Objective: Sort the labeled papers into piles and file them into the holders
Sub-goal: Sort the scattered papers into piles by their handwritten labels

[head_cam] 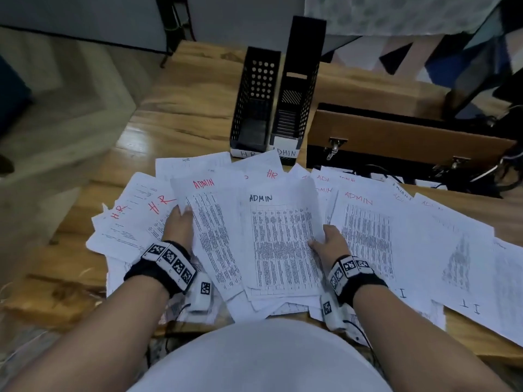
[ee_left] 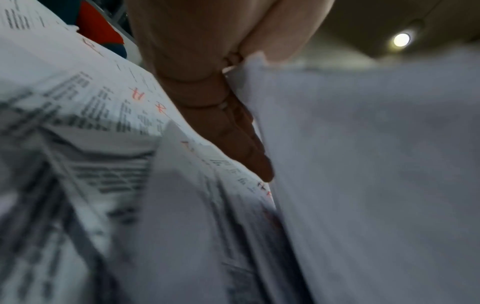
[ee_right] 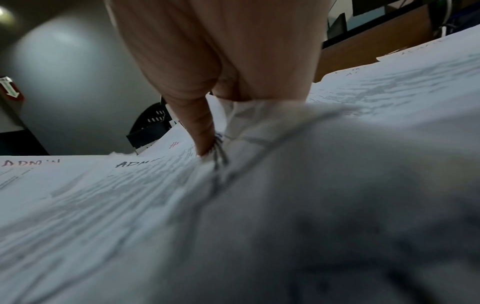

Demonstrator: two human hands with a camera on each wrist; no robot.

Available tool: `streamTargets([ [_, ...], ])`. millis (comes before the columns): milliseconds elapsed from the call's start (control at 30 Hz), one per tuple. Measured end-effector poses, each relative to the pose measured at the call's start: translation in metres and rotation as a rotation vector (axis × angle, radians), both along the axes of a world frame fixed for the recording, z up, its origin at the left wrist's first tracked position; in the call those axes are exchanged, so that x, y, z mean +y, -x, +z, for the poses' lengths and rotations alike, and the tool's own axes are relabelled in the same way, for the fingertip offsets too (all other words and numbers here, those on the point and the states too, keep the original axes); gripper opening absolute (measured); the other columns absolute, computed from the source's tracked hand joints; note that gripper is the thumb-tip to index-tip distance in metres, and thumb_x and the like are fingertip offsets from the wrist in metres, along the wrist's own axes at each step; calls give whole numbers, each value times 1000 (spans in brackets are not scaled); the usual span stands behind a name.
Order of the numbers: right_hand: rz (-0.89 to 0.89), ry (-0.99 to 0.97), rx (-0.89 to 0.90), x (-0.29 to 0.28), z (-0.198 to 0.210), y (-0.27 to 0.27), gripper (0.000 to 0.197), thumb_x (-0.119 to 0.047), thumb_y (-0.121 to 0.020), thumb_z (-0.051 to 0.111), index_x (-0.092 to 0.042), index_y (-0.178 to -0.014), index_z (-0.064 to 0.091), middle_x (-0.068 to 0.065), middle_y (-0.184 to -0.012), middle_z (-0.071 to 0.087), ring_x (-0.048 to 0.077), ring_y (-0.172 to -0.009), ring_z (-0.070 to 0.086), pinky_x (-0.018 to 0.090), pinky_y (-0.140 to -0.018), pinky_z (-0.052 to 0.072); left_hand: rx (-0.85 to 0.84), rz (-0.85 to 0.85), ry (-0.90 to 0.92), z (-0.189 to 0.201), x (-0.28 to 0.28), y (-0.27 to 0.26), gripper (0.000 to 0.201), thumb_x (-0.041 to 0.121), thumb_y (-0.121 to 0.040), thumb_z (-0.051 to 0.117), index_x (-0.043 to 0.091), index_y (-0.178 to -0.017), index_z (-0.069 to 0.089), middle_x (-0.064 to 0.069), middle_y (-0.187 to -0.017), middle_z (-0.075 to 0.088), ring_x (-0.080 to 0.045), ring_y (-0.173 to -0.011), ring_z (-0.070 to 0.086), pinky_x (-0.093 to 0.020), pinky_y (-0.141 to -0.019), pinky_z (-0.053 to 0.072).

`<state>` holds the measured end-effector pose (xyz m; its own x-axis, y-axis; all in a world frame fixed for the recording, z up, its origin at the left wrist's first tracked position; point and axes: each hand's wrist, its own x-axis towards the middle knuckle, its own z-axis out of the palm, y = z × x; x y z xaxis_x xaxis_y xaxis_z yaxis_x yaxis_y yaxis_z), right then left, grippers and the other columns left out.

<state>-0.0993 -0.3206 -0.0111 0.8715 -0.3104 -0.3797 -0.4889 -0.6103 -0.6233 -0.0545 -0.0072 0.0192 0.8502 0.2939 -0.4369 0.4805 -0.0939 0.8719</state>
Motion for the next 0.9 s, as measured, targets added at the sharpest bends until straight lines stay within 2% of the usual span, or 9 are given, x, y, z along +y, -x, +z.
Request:
streamTargets([
  [167,33,37,-30,7,-9,-6,29,-16,-86,68,1,-108,60,15,-122,52,31,-99,58,43,-90,52,128,-154,19,-22,-1,-3,50,47,-95,39,19,-137,45,-9,-121,62,-32,-106,61,-51,-95,49],
  [233,68,60,-14,12,-9,-7,35,-20,-85,68,1,-113,61,12,-127,50,29,-106,57,37,-92,51,155,-193,53,-15,-20,-2,51,51,-94,37,23,-136,46,-7,-124,61,-28,-104,61,-43,-90,52],
  [367,149,118,65,12,-12,-7,45,-31,-84,69,-4,-118,60,10,-127,51,28,-108,57,40,-92,53,191,-251,211,0,-58,5,75,72,-82,47,27,-141,37,6,-141,44,-19,-124,47,-43,-110,34],
  [467,78,-69,35,10,-6,2,37,-31,-84,70,-9,-112,59,7,-113,58,26,-94,64,41,-80,58,138,-349,71,-1,-76,14,55,35,-81,74,21,-124,42,0,-113,56,-21,-104,54,-33,-88,44],
  [567,-175,-226,-97,-17,3,13,38,-23,-86,70,-13,-119,58,2,-117,58,16,-104,57,23,-87,49,126,-360,-191,-12,-79,15,29,10,-87,65,10,-112,52,-13,-98,58,-27,-85,57,-29,-69,46],
  [633,-381,-35,-164,-52,5,22,43,-25,-83,73,-12,-122,57,8,-126,54,24,-116,52,33,-96,46,138,-285,-192,-14,-71,12,14,7,-91,56,9,-104,52,-13,-87,56,-22,-69,52,-25,-59,43],
  [733,-686,267,70,-110,3,49,72,-40,-66,84,-15,-126,52,16,-128,55,35,-120,51,50,-96,48,133,-183,-266,-17,-52,6,1,7,-92,52,6,-90,52,-14,-76,52,-22,-62,48,-26,-57,39],
  [833,-631,399,353,-138,1,76,107,-65,-46,84,-8,-128,46,20,-123,55,38,-114,53,49,-93,49,137,-53,-277,-21,-30,-2,17,5,-89,52,9,-72,49,-13,-71,51,-24,-68,49,-30,-62,36],
  [900,-608,314,364,-146,-1,83,116,-63,-45,86,-4,-134,40,22,-127,52,40,-117,53,49,-94,50,131,21,-290,-18,-22,-5,9,5,-89,52,5,-80,52,-17,-76,53,-26,-69,49,-31,-63,36],
])
